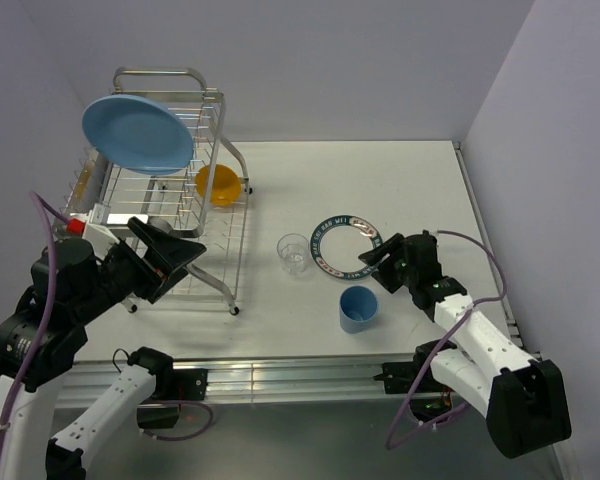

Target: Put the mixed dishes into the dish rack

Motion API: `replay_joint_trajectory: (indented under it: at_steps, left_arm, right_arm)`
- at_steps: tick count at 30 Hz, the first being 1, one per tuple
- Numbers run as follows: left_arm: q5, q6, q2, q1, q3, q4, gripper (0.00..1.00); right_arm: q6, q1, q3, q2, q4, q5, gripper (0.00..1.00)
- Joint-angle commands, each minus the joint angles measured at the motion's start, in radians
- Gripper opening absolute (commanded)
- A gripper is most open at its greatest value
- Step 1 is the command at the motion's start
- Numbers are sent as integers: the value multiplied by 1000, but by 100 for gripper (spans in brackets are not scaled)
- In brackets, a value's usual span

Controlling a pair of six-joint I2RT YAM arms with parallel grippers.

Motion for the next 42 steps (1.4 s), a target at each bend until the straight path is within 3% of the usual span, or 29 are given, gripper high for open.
replay_joint_trajectory:
  at_steps: [1, 5, 10, 15, 20, 25, 28, 29, 32, 37, 42]
  left_arm:
    - [58, 41, -17, -3, -30, 53, 99]
    - [37, 76, -28, -3, -30, 46, 99]
    - [-23, 81, -86, -3, -76, 61, 99]
    - [-75, 82, -151, -3, -110, 30, 99]
    - [-49, 44, -215, -3, -136, 87, 99]
    - [-64, 55, -249, -1, -78, 81, 99]
    - [-81, 56, -281, -1, -68, 59, 99]
    - [-83, 53, -293, -1, -71, 55, 99]
    - [-96, 44, -338, 0, -85, 43, 99]
    - [-138, 61, -408, 5, -111, 9, 99]
    - [-173, 69, -484, 8, -127, -7, 99]
  right_arm:
    - [81, 0, -30, 8, 136, 40, 70]
    - [102, 9, -107, 0, 206, 110, 70]
    - [116, 9, -197, 109, 393, 148, 70]
    - [116, 8, -246, 297, 626, 173, 71]
    - [101, 9, -179, 542, 752, 120, 70]
    - [176, 16, -187, 672, 929, 47, 55]
    - [194, 26, -190, 719, 958, 57, 37]
    - [194, 29, -193, 738, 975, 56, 23]
    - [190, 32, -207, 749, 1005, 68, 0]
    - [120, 34, -187, 674, 924, 90, 0]
    - [-11, 36, -89, 436, 652, 195, 0]
